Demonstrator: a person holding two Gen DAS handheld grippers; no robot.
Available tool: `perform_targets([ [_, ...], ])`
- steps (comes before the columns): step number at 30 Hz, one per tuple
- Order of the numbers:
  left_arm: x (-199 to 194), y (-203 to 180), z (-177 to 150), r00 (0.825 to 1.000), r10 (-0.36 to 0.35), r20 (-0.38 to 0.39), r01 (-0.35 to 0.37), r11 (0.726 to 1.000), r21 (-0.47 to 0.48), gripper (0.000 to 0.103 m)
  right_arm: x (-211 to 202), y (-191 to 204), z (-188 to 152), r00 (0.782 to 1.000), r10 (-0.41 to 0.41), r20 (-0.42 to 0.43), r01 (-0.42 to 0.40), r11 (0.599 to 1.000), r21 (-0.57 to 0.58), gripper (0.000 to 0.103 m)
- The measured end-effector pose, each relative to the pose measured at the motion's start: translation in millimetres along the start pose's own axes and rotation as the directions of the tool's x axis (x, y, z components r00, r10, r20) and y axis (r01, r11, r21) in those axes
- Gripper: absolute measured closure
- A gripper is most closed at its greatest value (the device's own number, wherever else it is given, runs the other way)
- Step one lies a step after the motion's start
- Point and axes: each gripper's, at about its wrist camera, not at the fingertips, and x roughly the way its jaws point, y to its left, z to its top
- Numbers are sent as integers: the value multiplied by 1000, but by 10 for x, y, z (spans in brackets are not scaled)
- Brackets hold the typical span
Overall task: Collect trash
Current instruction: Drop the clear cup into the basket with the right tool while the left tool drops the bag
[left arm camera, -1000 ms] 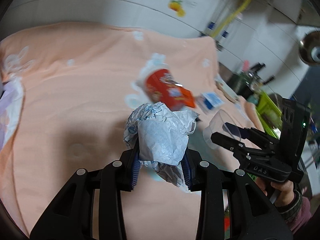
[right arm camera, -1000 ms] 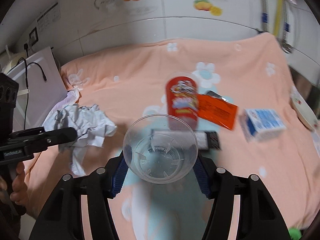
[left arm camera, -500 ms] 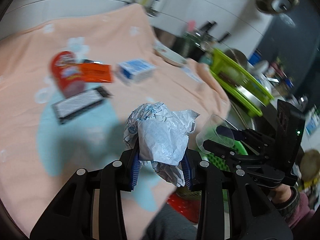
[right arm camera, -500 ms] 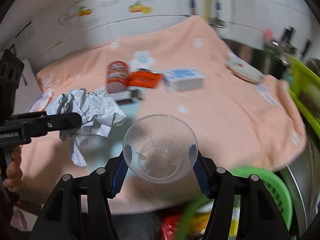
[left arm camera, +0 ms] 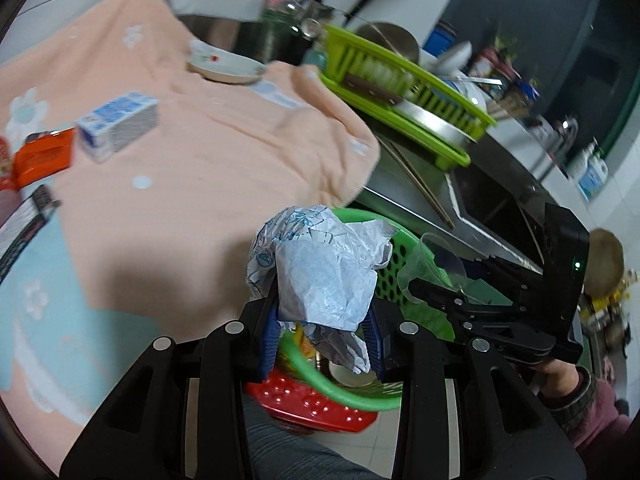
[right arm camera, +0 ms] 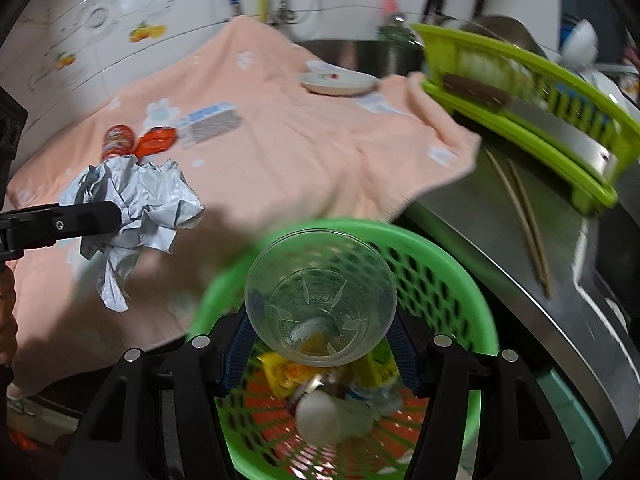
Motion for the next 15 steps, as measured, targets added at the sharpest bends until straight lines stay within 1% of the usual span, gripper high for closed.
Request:
perform_targets([
  [5,241,-195,9,999,-9,-50,11,999,36,67,-10,-211,-106,1000,-19,-10,20,999,40,43],
  [7,328,-240,5,998,-1,-67,4,999,48,67,-8,-254,-117,1000,-26,-8,26,998,51,38],
  [8,359,-247,1,997,0,-73,4,999,51,66,-16,-281,-129,1000,-27,-6,28,998,56,36],
  [11,444,-274,9,996,2,-85,3,998,55,64,-30,-331,-137,999,-37,-2,37,997,63,36],
  [15,528,-286,8,995,2,-100,3,999,52,64,-53,-366,-154,999,-38,2,38,997,73,33],
])
